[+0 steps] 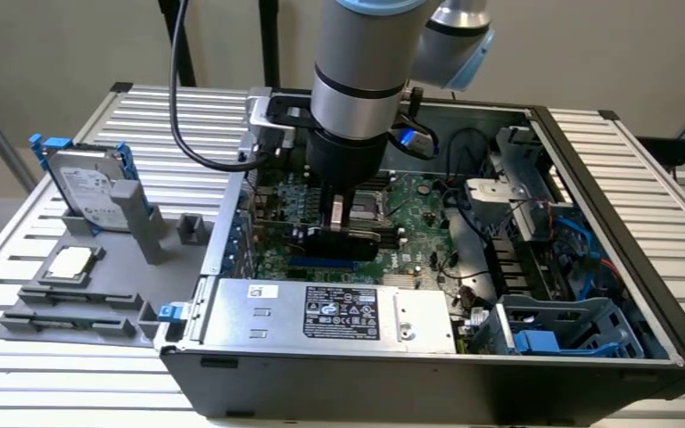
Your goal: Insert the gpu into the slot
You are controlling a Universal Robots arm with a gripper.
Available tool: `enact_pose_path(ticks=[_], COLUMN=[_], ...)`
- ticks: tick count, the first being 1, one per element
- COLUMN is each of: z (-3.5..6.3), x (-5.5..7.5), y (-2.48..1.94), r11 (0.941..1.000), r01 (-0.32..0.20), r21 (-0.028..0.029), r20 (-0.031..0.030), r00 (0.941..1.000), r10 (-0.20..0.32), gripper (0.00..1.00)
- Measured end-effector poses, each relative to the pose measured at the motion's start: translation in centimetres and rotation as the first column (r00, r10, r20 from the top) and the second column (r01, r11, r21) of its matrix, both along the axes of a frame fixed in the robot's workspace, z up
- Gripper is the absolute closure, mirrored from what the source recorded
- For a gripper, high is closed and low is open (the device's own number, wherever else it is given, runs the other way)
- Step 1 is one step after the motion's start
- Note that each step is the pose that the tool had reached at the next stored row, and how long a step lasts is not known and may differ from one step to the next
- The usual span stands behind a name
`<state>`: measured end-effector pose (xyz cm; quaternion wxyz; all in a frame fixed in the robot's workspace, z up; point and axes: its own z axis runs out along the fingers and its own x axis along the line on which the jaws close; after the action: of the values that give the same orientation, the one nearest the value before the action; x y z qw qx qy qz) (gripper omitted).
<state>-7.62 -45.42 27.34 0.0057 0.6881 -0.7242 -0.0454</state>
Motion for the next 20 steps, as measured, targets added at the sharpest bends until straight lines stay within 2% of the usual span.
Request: enact_pose_path(ticks=[20], z=[-0.4], x=[0.11], y=[0.04], r11=[0.9999], r01=[-0.014], r21=[0.0002], r20=[0.0002], r00=[0.9999], r10=[0.014], gripper=[0.74])
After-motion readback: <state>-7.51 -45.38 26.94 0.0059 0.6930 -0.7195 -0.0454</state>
